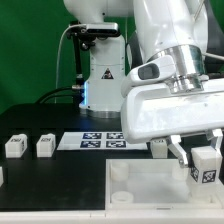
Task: Assemble one leg
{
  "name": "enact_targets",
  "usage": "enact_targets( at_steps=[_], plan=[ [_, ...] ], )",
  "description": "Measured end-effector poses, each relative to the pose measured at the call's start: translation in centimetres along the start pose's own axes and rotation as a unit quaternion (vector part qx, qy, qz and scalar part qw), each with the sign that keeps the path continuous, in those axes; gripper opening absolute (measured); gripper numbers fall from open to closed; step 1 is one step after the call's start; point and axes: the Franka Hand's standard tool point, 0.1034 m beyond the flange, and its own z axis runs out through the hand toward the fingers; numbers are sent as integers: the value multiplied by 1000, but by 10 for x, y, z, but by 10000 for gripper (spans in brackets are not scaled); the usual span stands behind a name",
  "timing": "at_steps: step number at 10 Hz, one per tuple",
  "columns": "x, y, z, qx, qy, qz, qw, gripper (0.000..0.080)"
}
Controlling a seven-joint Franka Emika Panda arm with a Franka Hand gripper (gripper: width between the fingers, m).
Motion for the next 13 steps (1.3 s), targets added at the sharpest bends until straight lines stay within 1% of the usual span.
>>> enact_targets(
  at_steps=[2, 3, 4, 5, 6, 7, 12, 13],
  plan=[
    [-3, 0, 1, 1, -6, 0, 1000, 292],
    [-3, 0, 1, 1, -6, 0, 1000, 473],
    [-3, 0, 1, 1, -6, 0, 1000, 587],
    [-3, 0, 2, 1, -7, 0, 1000, 587],
    [-4, 0, 2, 1, -7, 0, 1000, 637],
    [-4, 0, 2, 1, -7, 0, 1000, 646],
    [-4, 0, 2, 1, -8, 0, 1000, 648],
    [-5, -2, 2, 5, -36, 9, 999, 648]
  ],
)
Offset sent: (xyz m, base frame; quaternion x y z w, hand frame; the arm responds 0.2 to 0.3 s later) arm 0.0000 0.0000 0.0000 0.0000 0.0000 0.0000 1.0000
